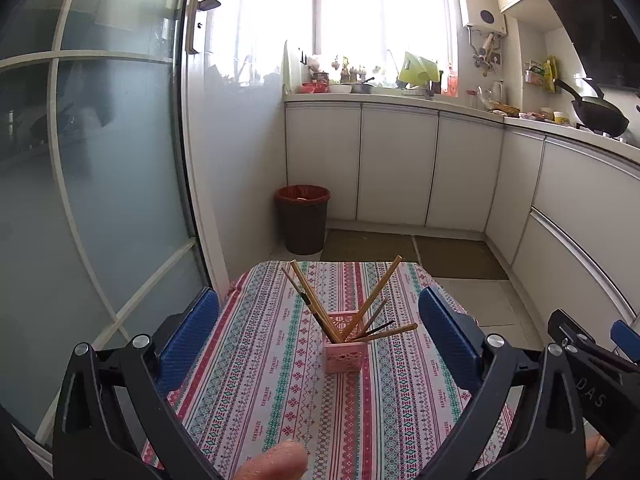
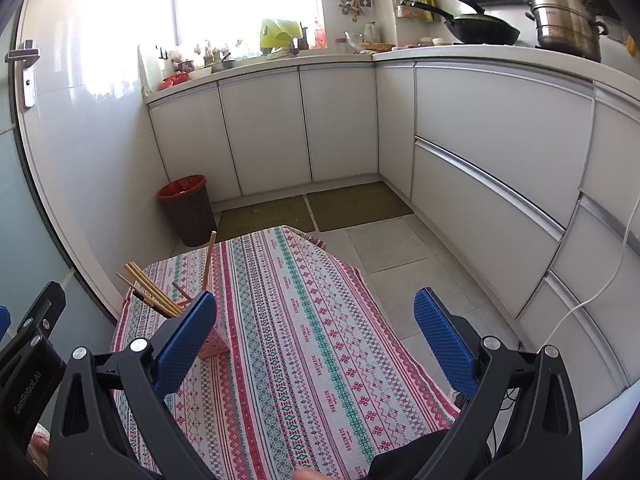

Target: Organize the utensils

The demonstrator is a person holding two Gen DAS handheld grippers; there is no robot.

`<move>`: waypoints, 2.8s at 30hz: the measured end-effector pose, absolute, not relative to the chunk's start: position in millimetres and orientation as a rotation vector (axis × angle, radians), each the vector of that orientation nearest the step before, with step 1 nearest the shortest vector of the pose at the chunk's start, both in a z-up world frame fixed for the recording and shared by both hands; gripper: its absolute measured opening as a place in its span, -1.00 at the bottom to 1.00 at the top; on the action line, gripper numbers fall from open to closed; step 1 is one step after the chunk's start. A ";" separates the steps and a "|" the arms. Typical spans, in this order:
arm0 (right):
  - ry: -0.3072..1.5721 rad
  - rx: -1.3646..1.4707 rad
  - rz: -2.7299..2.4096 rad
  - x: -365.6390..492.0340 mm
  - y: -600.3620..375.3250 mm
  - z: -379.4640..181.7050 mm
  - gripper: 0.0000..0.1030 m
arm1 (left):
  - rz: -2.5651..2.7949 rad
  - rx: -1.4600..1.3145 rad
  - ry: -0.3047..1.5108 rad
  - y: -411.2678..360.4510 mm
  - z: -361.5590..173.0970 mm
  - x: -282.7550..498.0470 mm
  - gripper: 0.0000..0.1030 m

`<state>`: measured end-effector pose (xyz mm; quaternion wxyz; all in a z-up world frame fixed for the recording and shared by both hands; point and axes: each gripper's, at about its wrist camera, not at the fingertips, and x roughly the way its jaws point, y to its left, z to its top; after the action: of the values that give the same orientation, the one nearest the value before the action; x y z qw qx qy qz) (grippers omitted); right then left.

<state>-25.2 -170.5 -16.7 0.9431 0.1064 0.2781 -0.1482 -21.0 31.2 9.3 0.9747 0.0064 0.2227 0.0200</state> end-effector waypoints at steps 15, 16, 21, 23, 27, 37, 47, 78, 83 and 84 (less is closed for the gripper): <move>0.573 0.217 -0.304 -24.0 -168.7 -17.9 0.87 | 0.028 0.020 0.479 28.8 6.6 -17.0 0.86; 0.574 0.217 -0.303 -23.8 -168.6 -17.8 0.87 | 0.030 0.021 0.480 28.8 6.6 -17.5 0.86; 0.576 0.217 -0.302 -23.6 -168.3 -18.2 0.87 | 0.034 0.021 0.484 27.7 5.4 -17.8 0.86; 0.577 0.217 -0.303 -23.6 -168.7 -18.2 0.87 | 0.034 0.021 0.485 27.3 5.1 -17.3 0.86; 0.580 0.218 -0.304 -22.9 -168.2 -18.6 0.87 | 0.033 0.023 0.488 27.0 4.3 -16.9 0.86; 0.587 0.224 -0.303 -22.5 -166.5 -21.7 0.87 | 0.038 0.016 0.494 27.3 3.3 -16.1 0.86; 0.591 0.230 -0.303 -22.7 -167.5 -22.4 0.87 | 0.038 0.016 0.500 26.7 1.0 -16.6 0.86; 0.614 0.235 -0.305 -20.1 -167.6 -29.4 0.87 | 0.051 0.018 0.524 22.9 -4.9 -15.6 0.86; 0.615 0.234 -0.305 -19.6 -167.8 -29.5 0.87 | 0.055 0.015 0.527 23.9 -6.0 -15.0 0.86; 0.616 0.235 -0.305 -19.6 -167.2 -29.9 0.87 | 0.055 0.016 0.528 24.2 -6.2 -14.7 0.86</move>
<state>-19.6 -167.2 -29.9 0.9348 0.1150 0.3012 -0.1490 -14.7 24.2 -6.2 0.9650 0.0079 0.2607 0.0273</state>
